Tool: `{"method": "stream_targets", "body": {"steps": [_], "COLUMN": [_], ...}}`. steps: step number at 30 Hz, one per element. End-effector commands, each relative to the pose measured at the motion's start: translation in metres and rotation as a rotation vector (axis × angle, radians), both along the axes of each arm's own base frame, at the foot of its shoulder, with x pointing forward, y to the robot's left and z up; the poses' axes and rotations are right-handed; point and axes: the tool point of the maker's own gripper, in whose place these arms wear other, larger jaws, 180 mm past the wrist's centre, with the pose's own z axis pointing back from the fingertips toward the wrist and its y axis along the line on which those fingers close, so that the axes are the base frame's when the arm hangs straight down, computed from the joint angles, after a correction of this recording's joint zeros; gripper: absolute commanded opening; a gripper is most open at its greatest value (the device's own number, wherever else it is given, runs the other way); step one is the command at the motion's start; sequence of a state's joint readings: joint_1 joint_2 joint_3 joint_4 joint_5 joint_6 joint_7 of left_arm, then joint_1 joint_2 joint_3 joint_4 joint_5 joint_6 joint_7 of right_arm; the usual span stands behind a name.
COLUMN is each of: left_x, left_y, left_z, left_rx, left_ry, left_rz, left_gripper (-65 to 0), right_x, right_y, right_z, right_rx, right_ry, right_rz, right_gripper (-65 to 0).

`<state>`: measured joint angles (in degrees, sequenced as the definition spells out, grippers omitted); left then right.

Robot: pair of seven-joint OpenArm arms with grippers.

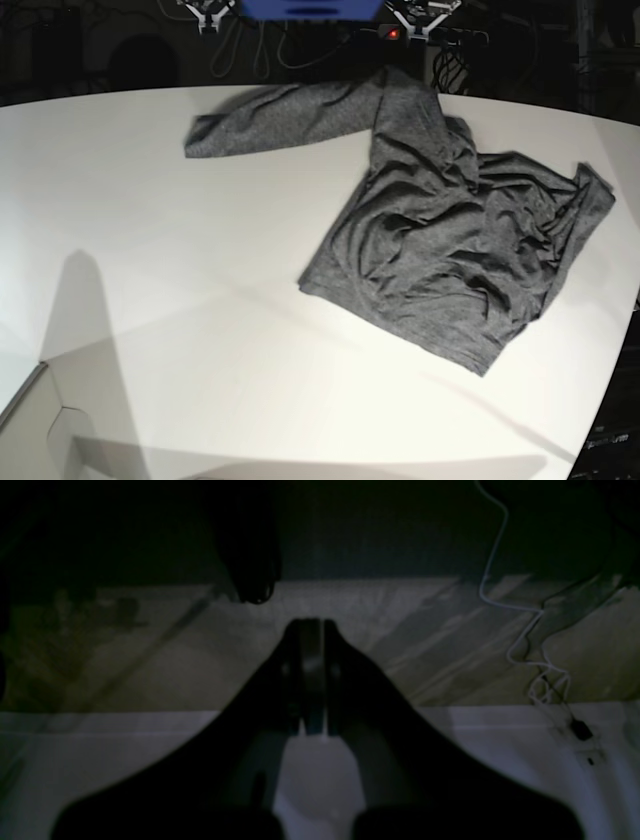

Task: Layout the t-shirt on the table in an organized manner, then fold the t-shirt properly

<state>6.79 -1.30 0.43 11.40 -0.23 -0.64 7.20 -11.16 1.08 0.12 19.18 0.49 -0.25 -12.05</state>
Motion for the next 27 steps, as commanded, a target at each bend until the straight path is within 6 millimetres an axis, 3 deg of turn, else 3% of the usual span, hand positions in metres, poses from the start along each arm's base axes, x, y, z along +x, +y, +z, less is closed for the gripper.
{"method": "stream_targets", "body": {"steps": [1,7,16,21,27], "left_x": [0.007,0.01,0.014,0.01,0.01], "left_y": [0.013,0.025,0.017,0.001,-0.003], "left_z": [0.0,0.001,0.0,0.0,0.0], "left_rx": [0.025,0.044,0.03,0.01,0.005], "left_ry": [-0.011,-0.015,-0.021,-0.012,-0.012], "left_rz": [-0.007,-0.009,-0.083,-0.087,-0.079], "left_gripper": [-64.9,-64.9,-64.9,-64.9,-64.9], "right_x": [-0.001,0.002,0.0,-0.001,0.006], "right_y": [0.007,0.015,0.02,0.007,-0.011], "right_z": [0.0,0.0,0.0,0.0,0.0], "right_rx": [0.014,0.026,0.035,0.015,-0.011], "right_ry": [0.004,-0.001,0.002,0.004,-0.011], "right_rz": [-0.008,-0.01,0.0,0.006,0.018], "right_gripper": [-65.0,-65.0,-65.0,-65.0,-65.0]}}
